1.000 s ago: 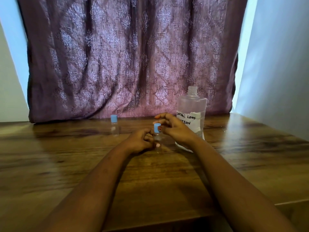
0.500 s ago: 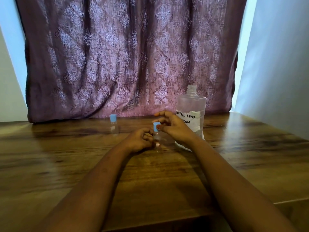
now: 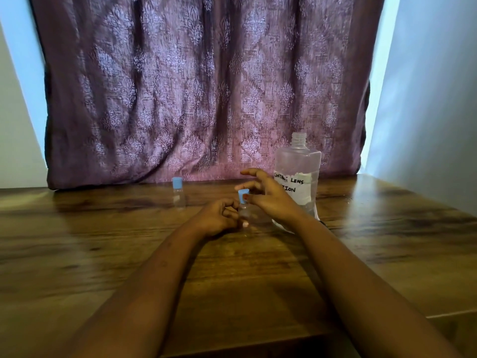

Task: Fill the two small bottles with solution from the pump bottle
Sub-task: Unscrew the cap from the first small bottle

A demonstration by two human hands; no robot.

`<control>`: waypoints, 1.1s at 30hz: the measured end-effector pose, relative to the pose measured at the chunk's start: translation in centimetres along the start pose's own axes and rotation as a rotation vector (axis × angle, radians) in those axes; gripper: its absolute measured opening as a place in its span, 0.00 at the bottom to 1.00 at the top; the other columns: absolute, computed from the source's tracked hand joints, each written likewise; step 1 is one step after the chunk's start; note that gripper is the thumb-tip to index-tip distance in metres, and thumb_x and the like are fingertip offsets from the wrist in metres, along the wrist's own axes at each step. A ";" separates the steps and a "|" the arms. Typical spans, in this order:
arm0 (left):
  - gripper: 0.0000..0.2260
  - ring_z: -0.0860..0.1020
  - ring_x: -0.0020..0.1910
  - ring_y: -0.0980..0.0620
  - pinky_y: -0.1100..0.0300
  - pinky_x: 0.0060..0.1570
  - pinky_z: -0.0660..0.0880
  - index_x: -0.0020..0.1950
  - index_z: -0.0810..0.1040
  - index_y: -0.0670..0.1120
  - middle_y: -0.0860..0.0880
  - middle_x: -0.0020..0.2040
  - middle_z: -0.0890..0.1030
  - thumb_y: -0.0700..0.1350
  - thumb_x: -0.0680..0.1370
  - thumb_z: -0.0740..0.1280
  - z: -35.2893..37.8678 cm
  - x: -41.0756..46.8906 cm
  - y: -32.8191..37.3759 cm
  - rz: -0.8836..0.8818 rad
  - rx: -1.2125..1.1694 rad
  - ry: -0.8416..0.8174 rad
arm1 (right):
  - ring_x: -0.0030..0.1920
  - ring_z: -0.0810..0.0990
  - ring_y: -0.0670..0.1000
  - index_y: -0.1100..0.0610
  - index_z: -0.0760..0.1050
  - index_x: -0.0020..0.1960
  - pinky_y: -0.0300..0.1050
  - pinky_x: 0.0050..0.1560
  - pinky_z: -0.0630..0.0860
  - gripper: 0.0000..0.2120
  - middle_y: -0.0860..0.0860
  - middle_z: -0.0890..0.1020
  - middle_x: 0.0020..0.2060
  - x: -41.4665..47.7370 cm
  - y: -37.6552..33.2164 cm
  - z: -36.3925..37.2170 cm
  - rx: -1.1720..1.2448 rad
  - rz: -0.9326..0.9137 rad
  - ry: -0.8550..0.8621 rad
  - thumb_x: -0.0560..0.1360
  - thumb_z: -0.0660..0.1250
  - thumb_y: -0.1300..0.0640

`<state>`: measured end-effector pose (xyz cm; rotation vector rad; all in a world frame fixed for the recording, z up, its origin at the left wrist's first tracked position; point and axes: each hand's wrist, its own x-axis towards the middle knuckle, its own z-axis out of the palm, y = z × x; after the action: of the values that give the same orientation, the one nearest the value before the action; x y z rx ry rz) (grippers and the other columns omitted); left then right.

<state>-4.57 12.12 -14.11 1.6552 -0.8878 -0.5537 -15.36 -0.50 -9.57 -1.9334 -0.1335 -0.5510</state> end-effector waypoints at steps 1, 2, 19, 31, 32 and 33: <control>0.14 0.84 0.36 0.58 0.66 0.35 0.78 0.52 0.75 0.43 0.53 0.33 0.85 0.30 0.72 0.71 0.0 -0.1 0.1 -0.004 0.009 -0.002 | 0.58 0.77 0.50 0.54 0.63 0.67 0.44 0.55 0.76 0.27 0.57 0.78 0.56 0.0 -0.1 -0.1 0.032 0.007 -0.021 0.73 0.61 0.73; 0.13 0.84 0.35 0.58 0.66 0.34 0.78 0.52 0.75 0.42 0.53 0.33 0.85 0.30 0.72 0.71 0.0 -0.1 0.2 -0.007 0.015 -0.001 | 0.59 0.76 0.49 0.53 0.62 0.68 0.45 0.57 0.76 0.29 0.57 0.77 0.58 0.0 -0.1 0.0 0.037 0.004 -0.030 0.73 0.61 0.74; 0.13 0.81 0.31 0.58 0.67 0.31 0.78 0.47 0.74 0.42 0.51 0.29 0.81 0.26 0.71 0.69 -0.4 -0.3 0.3 -0.016 0.011 0.067 | 0.50 0.79 0.51 0.56 0.75 0.47 0.43 0.50 0.78 0.09 0.52 0.80 0.49 0.2 -0.3 -0.4 -0.032 -0.124 0.241 0.69 0.72 0.64; 0.13 0.78 0.31 0.56 0.51 0.48 0.76 0.50 0.74 0.41 0.53 0.23 0.75 0.27 0.72 0.69 -1.6 -0.1 -0.4 -0.023 0.054 0.055 | 0.46 0.79 0.55 0.59 0.79 0.46 0.45 0.46 0.73 0.06 0.57 0.82 0.45 0.4 1.3 0.4 -0.735 0.081 0.189 0.74 0.67 0.56; 0.13 0.79 0.30 0.57 0.54 0.46 0.78 0.51 0.73 0.40 0.53 0.23 0.76 0.26 0.72 0.69 -1.6 -0.1 -0.4 -0.024 0.046 0.046 | 0.44 0.79 0.55 0.58 0.77 0.42 0.45 0.44 0.74 0.06 0.56 0.81 0.42 0.4 1.4 0.6 -0.760 0.109 0.200 0.73 0.69 0.54; 0.13 0.79 0.29 0.58 0.57 0.43 0.79 0.51 0.73 0.40 0.53 0.23 0.77 0.26 0.72 0.68 -1.6 -0.1 -0.3 -0.031 0.035 0.035 | 0.43 0.78 0.54 0.57 0.75 0.40 0.46 0.43 0.74 0.08 0.55 0.79 0.40 0.4 1.5 0.8 -0.786 0.143 0.208 0.72 0.70 0.53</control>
<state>-3.35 13.24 -13.98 1.7081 -0.8525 -0.5314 -14.25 -0.48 -10.95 -2.5911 0.4120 -0.7771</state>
